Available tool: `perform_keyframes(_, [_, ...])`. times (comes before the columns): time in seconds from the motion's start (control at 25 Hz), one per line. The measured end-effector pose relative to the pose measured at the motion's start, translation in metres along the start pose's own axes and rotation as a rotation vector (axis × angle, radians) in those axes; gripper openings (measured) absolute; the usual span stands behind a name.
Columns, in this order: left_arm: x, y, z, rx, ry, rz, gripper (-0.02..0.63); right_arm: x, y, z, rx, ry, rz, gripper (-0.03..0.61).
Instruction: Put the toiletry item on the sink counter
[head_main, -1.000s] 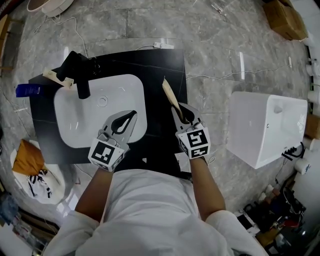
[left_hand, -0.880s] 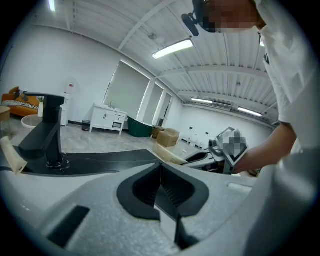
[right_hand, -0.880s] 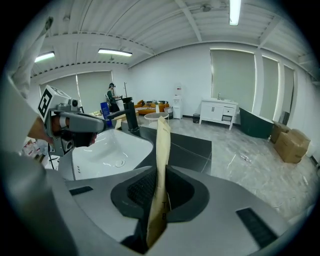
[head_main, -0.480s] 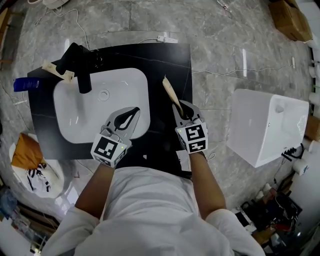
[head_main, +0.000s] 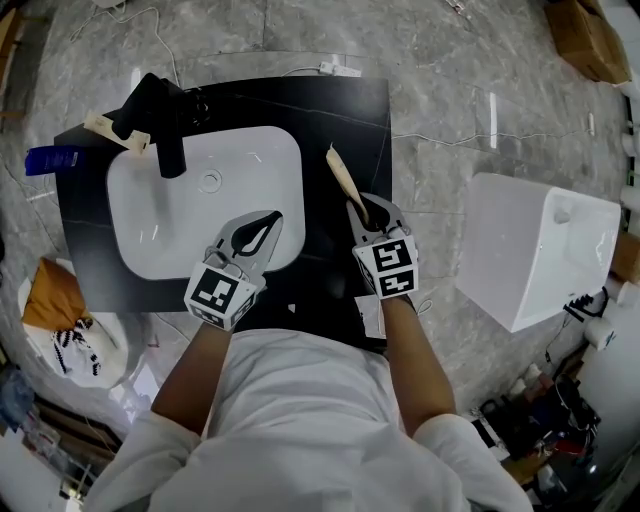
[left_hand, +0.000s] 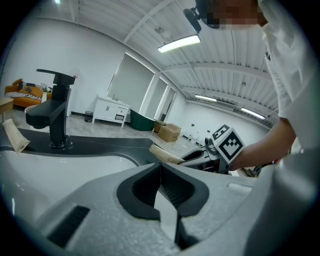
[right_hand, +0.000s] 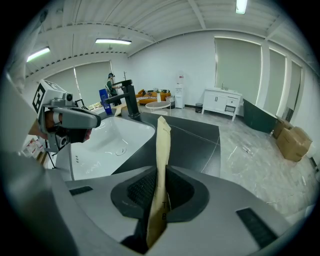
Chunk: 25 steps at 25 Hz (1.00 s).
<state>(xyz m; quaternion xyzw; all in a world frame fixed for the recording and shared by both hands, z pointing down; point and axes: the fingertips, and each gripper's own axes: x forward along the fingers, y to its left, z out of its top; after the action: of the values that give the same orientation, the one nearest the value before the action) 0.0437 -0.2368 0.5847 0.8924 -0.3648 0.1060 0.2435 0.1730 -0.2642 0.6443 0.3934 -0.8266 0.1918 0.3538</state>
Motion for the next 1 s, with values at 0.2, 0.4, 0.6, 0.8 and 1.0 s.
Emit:
perform_keyframes(0.2, [0.0,-0.003,-0.003,-0.001,0.003,-0.011,0.017,0.003,0.003,-0.003,-0.005,0.013,0.005,0.048])
perform_keyframes(0.4, [-0.001,-0.007,-0.006,-0.006,0.009,-0.021,0.017,0.006,0.005,-0.007,-0.024,0.028,0.001,0.048])
perform_keyframes(0.6, [-0.003,-0.011,-0.009,-0.007,0.012,-0.032,0.017,0.01,0.007,-0.01,-0.034,0.03,0.007,0.048])
perform_keyframes(0.8, [-0.007,-0.008,-0.009,-0.013,0.01,-0.024,0.017,0.013,0.018,-0.01,-0.031,0.047,0.046,0.052])
perform_keyframes(1.0, [-0.011,-0.009,-0.009,-0.016,-0.002,-0.029,0.017,0.012,0.025,-0.009,-0.021,0.05,0.07,0.094])
